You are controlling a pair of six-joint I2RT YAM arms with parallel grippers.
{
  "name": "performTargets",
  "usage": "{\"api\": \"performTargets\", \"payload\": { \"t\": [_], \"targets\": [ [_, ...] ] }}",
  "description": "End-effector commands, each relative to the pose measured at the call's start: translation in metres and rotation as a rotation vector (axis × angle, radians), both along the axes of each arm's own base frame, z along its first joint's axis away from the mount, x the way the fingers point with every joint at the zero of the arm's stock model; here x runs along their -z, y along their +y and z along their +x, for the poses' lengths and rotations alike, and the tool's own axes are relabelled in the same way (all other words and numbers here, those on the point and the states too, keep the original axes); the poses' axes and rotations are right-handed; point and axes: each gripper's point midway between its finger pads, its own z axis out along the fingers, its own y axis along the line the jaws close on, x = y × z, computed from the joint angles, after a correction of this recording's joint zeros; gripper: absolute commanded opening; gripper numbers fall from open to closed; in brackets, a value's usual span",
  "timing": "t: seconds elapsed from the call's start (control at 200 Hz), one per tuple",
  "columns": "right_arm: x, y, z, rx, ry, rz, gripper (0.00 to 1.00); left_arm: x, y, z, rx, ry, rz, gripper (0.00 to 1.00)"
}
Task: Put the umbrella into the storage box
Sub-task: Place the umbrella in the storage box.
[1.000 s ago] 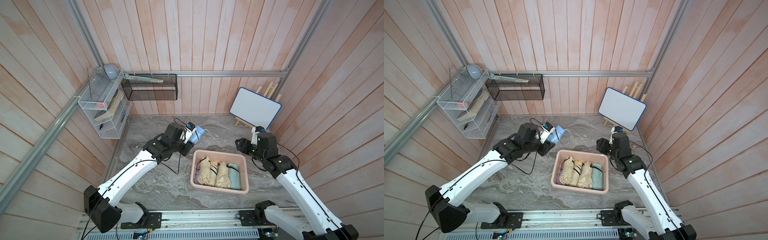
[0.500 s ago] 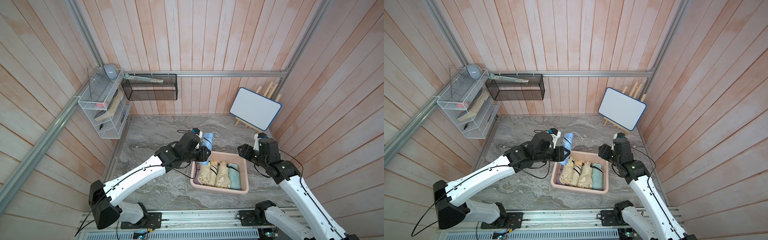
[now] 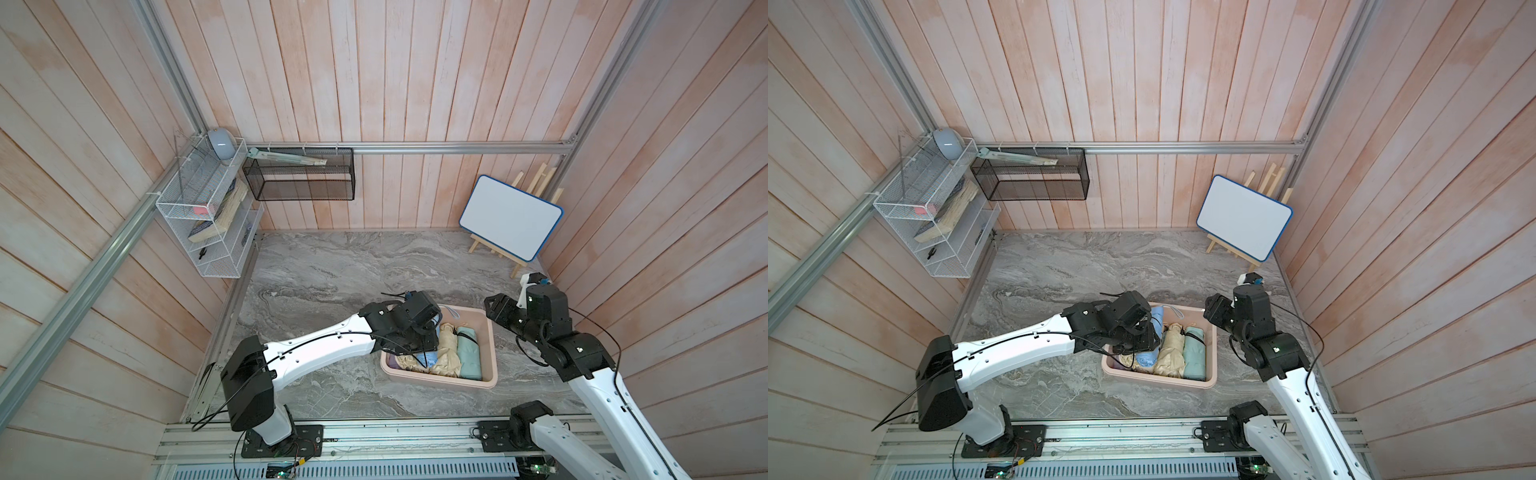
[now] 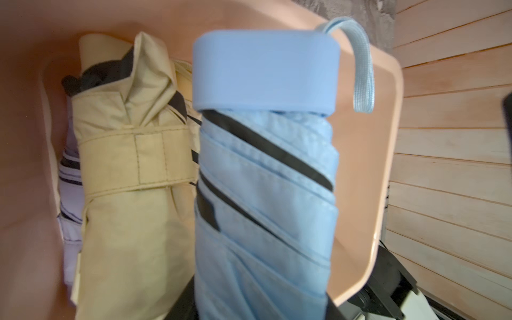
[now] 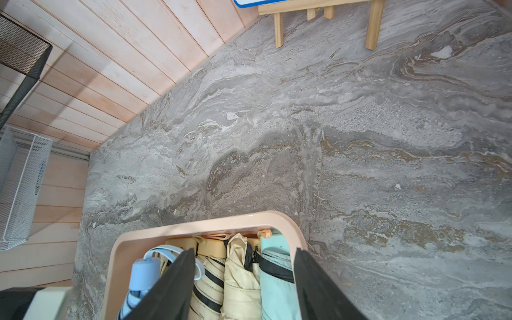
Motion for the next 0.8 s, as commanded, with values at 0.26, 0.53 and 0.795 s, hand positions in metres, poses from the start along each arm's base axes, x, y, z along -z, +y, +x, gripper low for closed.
{"api": "performTargets", "payload": {
  "t": [0.26, 0.53, 0.795],
  "targets": [
    [0.011, -0.008, -0.013, 0.042, 0.027, 0.015, 0.62, 0.012, -0.022, 0.023, -0.022, -0.096, 0.069, 0.09],
    [0.004, -0.014, -0.015, 0.057, 0.01, -0.015, 0.62, 0.028, -0.028, 0.028, 0.011, -0.118, 0.095, 0.63],
    [0.007, -0.014, -0.013, 0.044, 0.033, -0.038, 0.63, -0.002, -0.025, 0.036, -0.022, -0.174, 0.041, 0.93]
  ]
}}
